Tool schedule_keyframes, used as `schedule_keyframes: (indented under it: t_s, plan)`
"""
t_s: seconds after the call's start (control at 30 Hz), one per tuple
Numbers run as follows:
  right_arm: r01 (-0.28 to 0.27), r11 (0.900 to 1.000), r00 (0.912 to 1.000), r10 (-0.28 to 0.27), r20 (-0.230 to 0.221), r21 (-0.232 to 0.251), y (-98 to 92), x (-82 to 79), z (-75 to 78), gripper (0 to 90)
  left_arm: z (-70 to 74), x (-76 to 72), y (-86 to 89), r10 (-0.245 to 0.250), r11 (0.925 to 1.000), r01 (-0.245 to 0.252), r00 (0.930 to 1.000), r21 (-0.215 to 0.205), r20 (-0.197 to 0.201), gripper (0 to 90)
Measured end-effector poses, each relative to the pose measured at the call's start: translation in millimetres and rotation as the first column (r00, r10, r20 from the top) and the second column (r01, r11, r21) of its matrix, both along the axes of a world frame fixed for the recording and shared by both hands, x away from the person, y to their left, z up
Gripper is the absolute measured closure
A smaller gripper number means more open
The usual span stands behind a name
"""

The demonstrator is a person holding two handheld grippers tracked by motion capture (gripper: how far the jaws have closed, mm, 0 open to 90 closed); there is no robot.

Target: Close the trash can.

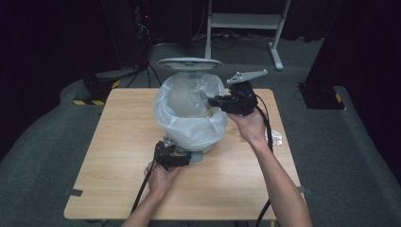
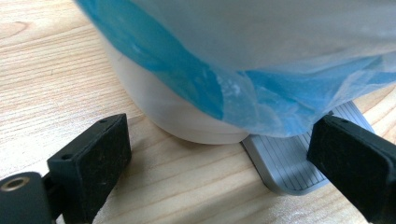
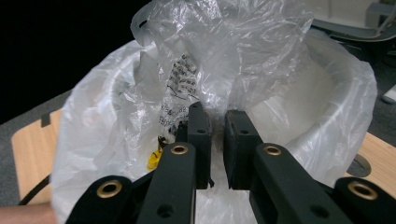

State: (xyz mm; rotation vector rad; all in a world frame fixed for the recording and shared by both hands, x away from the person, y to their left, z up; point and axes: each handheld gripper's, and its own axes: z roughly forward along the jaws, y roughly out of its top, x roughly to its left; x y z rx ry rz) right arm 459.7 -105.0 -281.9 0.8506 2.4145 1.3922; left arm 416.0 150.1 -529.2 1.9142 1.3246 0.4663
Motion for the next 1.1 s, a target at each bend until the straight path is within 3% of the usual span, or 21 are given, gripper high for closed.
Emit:
schedule_keyframes:
  t_s: [0.4, 0.53, 0.67, 0.83, 0.9, 1.1]
  plan:
    - [0.015, 0.999, 0.9996, -0.016, -0.024, -0.037, 16.7, 16.7, -12.0, 78.5, 0.0, 0.0, 0.1, 0.0, 1.0, 0.0, 1.0, -0.001, 0.0, 6.2]
    - [0.026, 1.0, 0.9987, -0.027, -0.043, -0.014, 17.0, 21.0, -14.8, 53.7, 0.0, 0.0, 0.1, -0.001, 1.0, 0.001, 1.0, 0.0, -0.001, 6.2]
    - [0.038, 0.999, 0.9984, -0.039, -0.04, -0.004, 16.4, 21.3, -16.3, 43.4, 0.1, 0.0, 0.1, -0.001, 1.0, 0.001, 1.0, 0.001, -0.001, 6.2]
    - [0.041, 0.999, 0.999, -0.041, -0.02, -0.012, 16.2, 17.6, -14.9, 39.7, 0.0, 0.0, -0.2, 0.002, 1.0, -0.002, 1.0, -0.002, 0.0, 6.2]
    - [0.041, 0.999, 0.9992, -0.041, 0.005, 0.005, 13.7, 13.1, -14.7, 39.4, 0.0, 0.0, -0.1, 0.001, 1.0, -0.001, 1.0, -0.001, 0.0, 6.2]
    - [0.053, 0.998, 0.9984, -0.053, 0.016, 0.022, 5.4, 8.0, -16.5, 38.5, 0.0, 0.0, 0.1, 0.0, 1.0, 0.0, 1.0, 0.0, -0.001, 6.2]
